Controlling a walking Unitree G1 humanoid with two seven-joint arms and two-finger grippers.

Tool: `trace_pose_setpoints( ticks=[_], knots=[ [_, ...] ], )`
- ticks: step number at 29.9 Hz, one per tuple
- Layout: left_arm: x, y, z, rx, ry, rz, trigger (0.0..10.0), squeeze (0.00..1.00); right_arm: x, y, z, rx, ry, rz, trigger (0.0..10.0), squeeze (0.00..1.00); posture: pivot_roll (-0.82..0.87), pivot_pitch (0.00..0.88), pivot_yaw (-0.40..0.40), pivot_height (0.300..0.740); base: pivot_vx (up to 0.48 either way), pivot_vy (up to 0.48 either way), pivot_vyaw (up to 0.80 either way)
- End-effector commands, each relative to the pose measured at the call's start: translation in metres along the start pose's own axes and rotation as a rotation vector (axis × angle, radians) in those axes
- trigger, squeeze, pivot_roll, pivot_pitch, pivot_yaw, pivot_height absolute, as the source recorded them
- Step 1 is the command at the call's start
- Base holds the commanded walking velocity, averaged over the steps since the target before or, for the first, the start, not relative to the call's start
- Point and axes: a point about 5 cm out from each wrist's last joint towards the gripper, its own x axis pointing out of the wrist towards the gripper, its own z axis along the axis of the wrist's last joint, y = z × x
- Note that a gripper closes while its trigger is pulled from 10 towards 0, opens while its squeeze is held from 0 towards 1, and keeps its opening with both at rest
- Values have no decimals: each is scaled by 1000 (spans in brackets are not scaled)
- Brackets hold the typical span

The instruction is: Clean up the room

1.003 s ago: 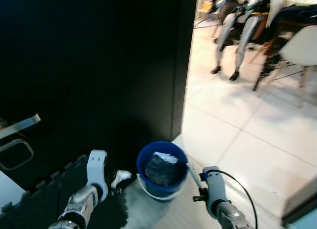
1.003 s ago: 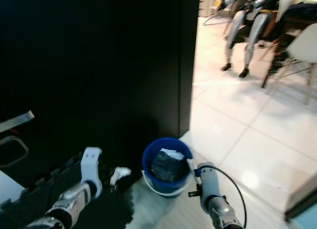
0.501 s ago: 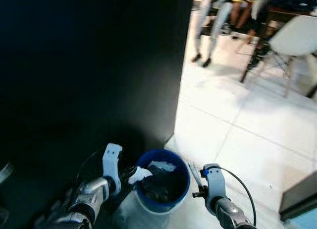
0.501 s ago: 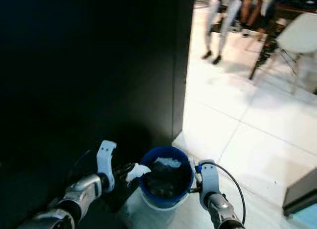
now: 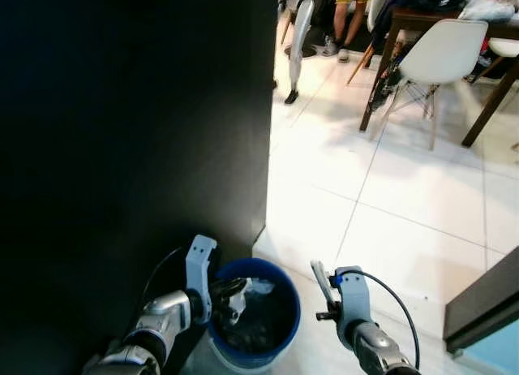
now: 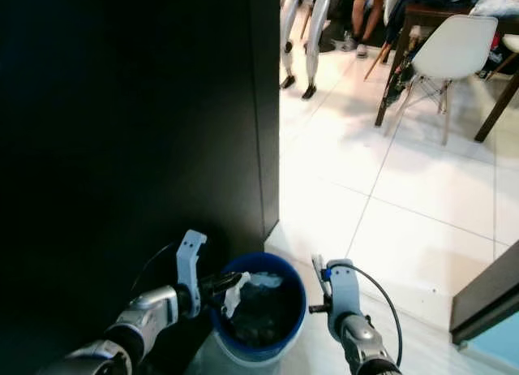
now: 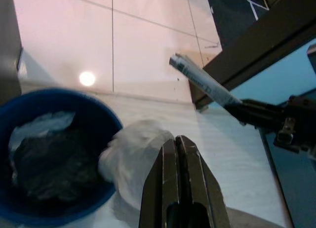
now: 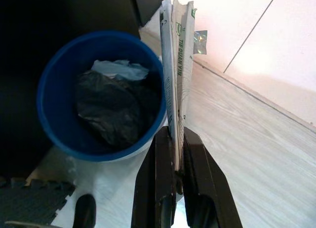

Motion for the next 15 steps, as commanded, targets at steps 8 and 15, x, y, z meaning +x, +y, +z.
trace_pose_setpoints(
  ticks=[8, 15],
  knots=[
    [7, -2, 6, -80, -54, 27, 10000, 0, -1, -1, -2, 21, 5, -10, 10000, 0, -19, 106, 74, 740, 94, 0, 0],
    [1, 9, 10, -115, -71, 110, 10000, 0, -1, -2, -2, 14, 5, -9, 10000, 0, -22, 106, 75, 740, 0, 0, 0]
  ],
)
